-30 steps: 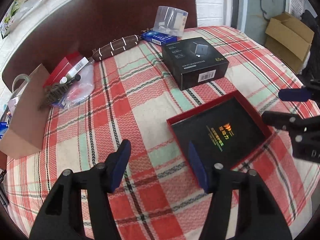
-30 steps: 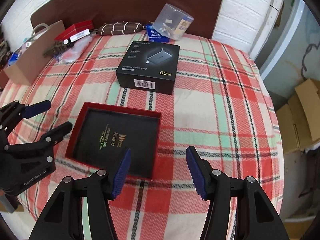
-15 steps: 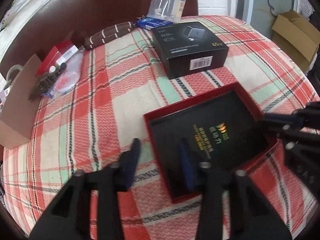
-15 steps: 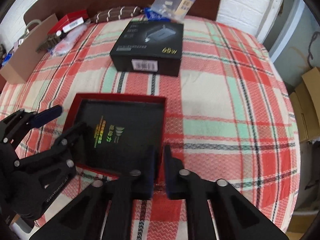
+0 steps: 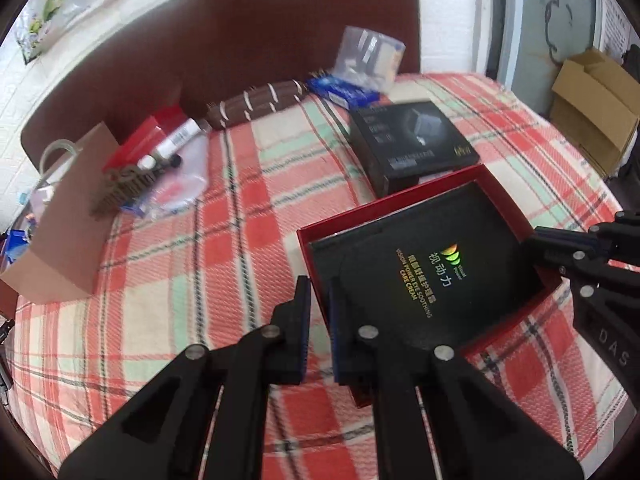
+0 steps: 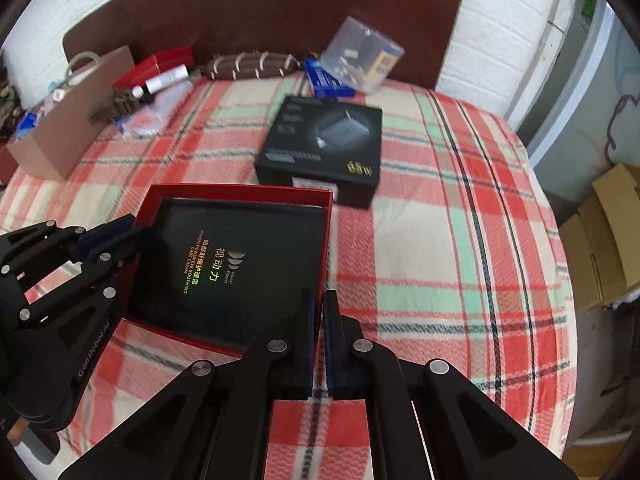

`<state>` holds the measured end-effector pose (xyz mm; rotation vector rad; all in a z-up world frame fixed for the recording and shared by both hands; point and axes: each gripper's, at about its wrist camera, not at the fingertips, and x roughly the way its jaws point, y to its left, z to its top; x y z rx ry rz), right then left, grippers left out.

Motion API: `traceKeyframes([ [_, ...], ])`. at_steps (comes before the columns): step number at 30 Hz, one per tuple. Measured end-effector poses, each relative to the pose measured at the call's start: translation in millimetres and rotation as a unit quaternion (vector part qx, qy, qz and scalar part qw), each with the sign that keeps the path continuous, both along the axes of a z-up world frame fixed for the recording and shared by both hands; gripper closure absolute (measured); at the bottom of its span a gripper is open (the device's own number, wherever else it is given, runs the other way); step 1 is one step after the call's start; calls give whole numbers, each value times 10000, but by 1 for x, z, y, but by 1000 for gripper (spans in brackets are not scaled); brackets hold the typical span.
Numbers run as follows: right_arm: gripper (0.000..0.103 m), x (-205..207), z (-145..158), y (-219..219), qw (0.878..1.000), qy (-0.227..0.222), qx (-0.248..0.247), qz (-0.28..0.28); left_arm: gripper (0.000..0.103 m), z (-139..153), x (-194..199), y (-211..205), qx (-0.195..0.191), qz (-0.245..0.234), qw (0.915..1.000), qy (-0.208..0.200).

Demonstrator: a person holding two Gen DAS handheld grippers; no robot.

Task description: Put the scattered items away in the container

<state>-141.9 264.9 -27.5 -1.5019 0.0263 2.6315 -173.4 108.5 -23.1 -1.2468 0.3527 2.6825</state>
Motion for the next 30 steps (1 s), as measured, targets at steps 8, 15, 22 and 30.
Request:
traceKeyframes([
  [8, 99, -47, 69, -80, 9967, 627, 144, 503, 95, 60, -9, -84, -18, 606, 9969, 509],
  [15, 99, -124, 117, -194, 9875, 980, 47, 1235, 95, 109, -35, -207, -345, 1457, 9843, 937],
  [22, 99, -205, 123, -304, 9773, 996, -53, 1870, 95, 128, -76, -330, -586, 2190, 9683, 1050],
  [30, 99, -275, 92, -383, 9729, 795, 203, 2162, 93, 100, -123, -408, -1083, 2533, 9579, 813],
])
